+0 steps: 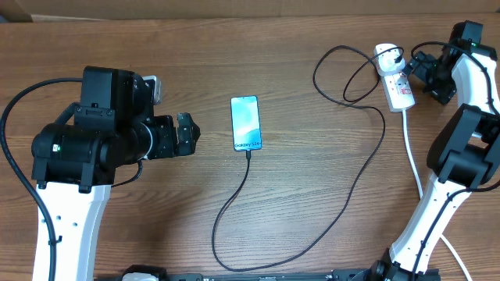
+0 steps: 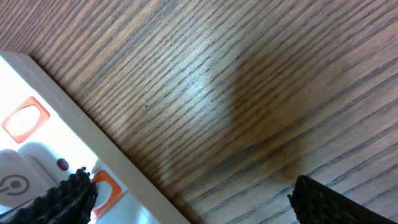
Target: Plug charger to phone and switch on socket
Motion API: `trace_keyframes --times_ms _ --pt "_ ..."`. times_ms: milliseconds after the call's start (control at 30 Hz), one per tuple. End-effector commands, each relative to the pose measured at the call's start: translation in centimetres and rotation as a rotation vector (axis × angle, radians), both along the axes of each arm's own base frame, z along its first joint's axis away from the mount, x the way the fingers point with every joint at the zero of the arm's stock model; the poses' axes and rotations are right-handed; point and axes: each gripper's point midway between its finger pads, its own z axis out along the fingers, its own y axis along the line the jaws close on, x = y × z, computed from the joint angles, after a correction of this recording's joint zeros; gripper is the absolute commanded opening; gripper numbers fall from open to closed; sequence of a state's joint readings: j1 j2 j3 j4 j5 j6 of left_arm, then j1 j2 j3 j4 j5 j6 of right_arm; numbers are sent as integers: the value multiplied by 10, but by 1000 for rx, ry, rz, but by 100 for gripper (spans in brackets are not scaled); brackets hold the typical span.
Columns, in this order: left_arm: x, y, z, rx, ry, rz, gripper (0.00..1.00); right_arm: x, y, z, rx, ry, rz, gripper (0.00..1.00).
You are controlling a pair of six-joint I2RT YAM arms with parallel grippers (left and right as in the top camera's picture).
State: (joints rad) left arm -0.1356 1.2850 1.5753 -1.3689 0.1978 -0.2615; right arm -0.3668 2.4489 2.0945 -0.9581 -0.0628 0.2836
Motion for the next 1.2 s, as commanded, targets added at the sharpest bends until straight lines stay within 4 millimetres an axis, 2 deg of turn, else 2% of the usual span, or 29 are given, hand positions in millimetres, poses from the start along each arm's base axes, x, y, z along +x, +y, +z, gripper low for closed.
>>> trace_keyframes --times_ms 0,333,1167 --pt "-2 -1 2 4 -13 -16 99 -3 9 -10 21 26 38 100" --pt "-1 -1 3 4 -18 -16 100 1 21 -10 17 26 66 100" --pt "-1 2 1 21 -13 -7 100 -3 27 -12 2 53 121 100"
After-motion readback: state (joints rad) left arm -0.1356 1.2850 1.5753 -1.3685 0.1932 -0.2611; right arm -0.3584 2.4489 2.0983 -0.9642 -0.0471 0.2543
